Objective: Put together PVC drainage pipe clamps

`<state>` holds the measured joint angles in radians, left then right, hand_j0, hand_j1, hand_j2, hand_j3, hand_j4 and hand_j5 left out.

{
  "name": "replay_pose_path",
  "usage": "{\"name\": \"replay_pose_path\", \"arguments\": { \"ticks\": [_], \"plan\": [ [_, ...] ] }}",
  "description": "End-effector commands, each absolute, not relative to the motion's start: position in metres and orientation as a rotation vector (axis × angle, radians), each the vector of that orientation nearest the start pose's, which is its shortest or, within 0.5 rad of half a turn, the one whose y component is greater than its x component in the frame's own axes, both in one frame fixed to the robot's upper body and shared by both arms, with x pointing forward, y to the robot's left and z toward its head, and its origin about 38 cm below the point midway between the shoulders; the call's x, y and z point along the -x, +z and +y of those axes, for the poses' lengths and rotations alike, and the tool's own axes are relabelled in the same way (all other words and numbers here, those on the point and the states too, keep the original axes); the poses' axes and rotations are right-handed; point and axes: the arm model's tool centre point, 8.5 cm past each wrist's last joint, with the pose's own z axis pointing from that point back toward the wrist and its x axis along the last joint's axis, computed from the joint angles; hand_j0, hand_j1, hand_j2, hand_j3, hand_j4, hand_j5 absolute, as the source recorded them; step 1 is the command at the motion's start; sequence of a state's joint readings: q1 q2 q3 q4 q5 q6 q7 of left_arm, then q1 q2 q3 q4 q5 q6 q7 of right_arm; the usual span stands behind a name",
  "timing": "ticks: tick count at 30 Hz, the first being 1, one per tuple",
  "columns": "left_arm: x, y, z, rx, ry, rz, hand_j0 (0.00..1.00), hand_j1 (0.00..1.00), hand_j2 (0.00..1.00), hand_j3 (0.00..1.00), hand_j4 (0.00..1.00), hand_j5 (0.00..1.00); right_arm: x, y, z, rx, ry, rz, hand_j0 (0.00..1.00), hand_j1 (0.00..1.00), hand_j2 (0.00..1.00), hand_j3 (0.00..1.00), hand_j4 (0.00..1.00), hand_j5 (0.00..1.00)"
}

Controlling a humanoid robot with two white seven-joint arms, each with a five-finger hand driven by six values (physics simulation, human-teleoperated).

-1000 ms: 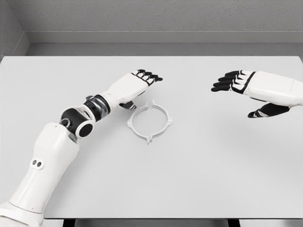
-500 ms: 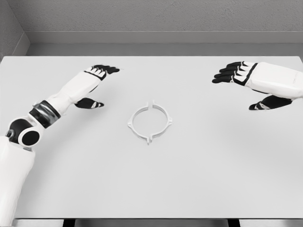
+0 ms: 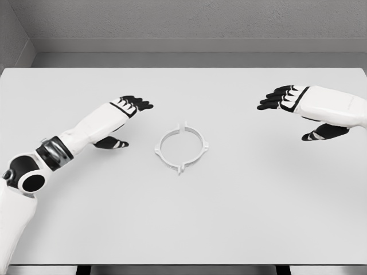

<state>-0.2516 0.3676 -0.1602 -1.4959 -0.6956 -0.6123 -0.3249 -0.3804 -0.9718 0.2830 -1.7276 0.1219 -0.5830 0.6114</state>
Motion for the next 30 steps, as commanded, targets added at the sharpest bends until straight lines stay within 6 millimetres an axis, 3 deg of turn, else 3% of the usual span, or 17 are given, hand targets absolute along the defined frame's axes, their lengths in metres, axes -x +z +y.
{"name": "replay_pose_path", "arguments": {
  "ticks": [1,3,7,12,18,30],
  "plan": [
    [-0.403,0.150,0.240,-0.467,-1.611,-1.802,1.00,1.00,1.00,1.00,1.00,1.00,-0.372,0.276,-0.330,0.327,1.975,-1.600,1.00,1.00,1.00,1.00,1.00,1.00],
    [-0.403,0.147,0.238,-0.460,-1.618,-1.797,1.00,1.00,1.00,1.00,1.00,1.00,-0.372,0.272,-0.328,0.321,1.975,-1.600,1.00,1.00,1.00,1.00,1.00,1.00],
    [-0.400,0.139,0.216,-0.396,-1.669,-1.803,1.00,1.00,1.00,1.00,1.00,1.00,-0.371,0.272,-0.329,0.324,1.973,-1.596,1.00,1.00,1.00,1.00,1.00,1.00],
    [-0.404,0.127,0.210,-0.404,-1.715,-1.751,1.00,1.00,1.00,1.00,1.00,1.00,-0.371,0.269,-0.329,0.320,1.976,-1.588,1.00,1.00,1.00,1.00,1.00,1.00],
    [-0.407,0.128,0.194,-0.406,-1.720,-1.772,1.00,1.00,1.00,1.00,1.00,1.00,-0.370,0.268,-0.329,0.316,1.975,-1.585,1.00,1.00,1.00,1.00,1.00,1.00],
    [-0.411,0.131,0.182,-0.401,-1.717,-1.791,1.00,1.00,1.00,1.00,1.00,1.00,-0.370,0.268,-0.328,0.316,1.977,-1.586,1.00,1.00,1.00,1.00,1.00,1.00]
  ]
}}
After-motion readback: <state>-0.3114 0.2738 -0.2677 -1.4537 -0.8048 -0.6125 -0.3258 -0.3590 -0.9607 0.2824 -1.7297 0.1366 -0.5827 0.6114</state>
